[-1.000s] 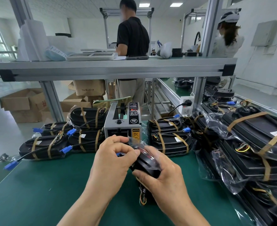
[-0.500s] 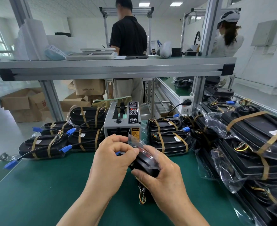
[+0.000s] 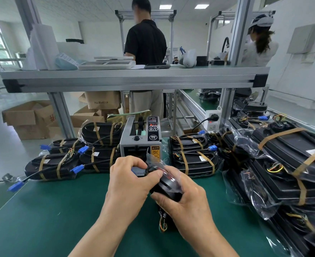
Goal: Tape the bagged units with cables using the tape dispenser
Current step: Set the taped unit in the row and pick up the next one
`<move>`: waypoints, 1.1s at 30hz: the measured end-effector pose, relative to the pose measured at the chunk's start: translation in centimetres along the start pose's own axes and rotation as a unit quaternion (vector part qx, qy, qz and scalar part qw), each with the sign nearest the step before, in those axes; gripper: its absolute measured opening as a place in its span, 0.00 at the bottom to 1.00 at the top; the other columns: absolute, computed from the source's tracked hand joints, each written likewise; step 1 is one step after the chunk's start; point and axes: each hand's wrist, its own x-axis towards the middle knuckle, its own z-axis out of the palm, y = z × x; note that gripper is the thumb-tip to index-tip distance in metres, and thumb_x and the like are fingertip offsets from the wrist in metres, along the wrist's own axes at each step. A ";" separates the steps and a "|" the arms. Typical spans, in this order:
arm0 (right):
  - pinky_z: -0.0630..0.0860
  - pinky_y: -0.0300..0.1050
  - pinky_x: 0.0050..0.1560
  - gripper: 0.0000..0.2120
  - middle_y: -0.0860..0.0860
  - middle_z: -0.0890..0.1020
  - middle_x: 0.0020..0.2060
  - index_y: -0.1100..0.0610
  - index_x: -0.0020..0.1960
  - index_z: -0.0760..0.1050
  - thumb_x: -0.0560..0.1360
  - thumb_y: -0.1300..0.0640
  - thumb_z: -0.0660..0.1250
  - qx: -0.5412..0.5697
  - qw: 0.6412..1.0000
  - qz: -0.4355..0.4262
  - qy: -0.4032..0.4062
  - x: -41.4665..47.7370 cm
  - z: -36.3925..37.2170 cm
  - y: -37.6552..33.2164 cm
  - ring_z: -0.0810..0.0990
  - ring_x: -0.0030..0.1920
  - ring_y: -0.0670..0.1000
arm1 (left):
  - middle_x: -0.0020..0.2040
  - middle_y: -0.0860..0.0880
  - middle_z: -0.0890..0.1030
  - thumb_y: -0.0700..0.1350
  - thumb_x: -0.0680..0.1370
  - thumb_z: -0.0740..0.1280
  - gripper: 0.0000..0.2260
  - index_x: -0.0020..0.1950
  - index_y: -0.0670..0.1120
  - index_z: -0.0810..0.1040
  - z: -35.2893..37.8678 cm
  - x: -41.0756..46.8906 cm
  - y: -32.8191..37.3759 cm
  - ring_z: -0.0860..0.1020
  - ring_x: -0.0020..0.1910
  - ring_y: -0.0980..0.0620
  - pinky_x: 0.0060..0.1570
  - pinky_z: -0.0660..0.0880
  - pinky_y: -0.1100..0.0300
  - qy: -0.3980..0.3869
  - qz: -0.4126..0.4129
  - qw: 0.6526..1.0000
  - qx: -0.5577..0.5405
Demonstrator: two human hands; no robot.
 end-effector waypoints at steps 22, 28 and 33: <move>0.79 0.36 0.54 0.29 0.53 0.85 0.57 0.45 0.60 0.82 0.60 0.47 0.82 0.370 0.927 0.060 0.026 0.8 -0.7 1.5 0.84 0.58 0.51 | 0.66 0.67 0.74 0.67 0.59 0.75 0.41 0.71 0.62 0.68 -3.6 2.6 -5.1 0.69 0.67 0.69 0.65 0.64 0.65 -0.204 0.074 0.976 0.004; 0.77 0.44 0.60 0.37 0.58 0.81 0.63 0.53 0.65 0.79 0.59 0.45 0.85 0.418 0.901 0.084 -0.084 0.9 -0.5 2.3 0.80 0.65 0.56 | 0.50 0.57 0.85 0.52 0.56 0.82 0.31 0.57 0.64 0.78 -2.1 3.2 -6.0 0.82 0.48 0.60 0.48 0.75 0.67 -0.263 0.058 0.962 -0.032; 0.75 0.43 0.67 0.31 0.49 0.83 0.62 0.55 0.65 0.78 0.64 0.48 0.77 0.232 0.952 0.089 -0.180 3.6 -5.3 2.1 0.79 0.66 0.48 | 0.51 0.65 0.80 0.57 0.53 0.79 0.34 0.59 0.64 0.77 -2.9 4.1 -5.2 0.76 0.53 0.63 0.55 0.70 0.65 -0.197 0.164 0.954 0.155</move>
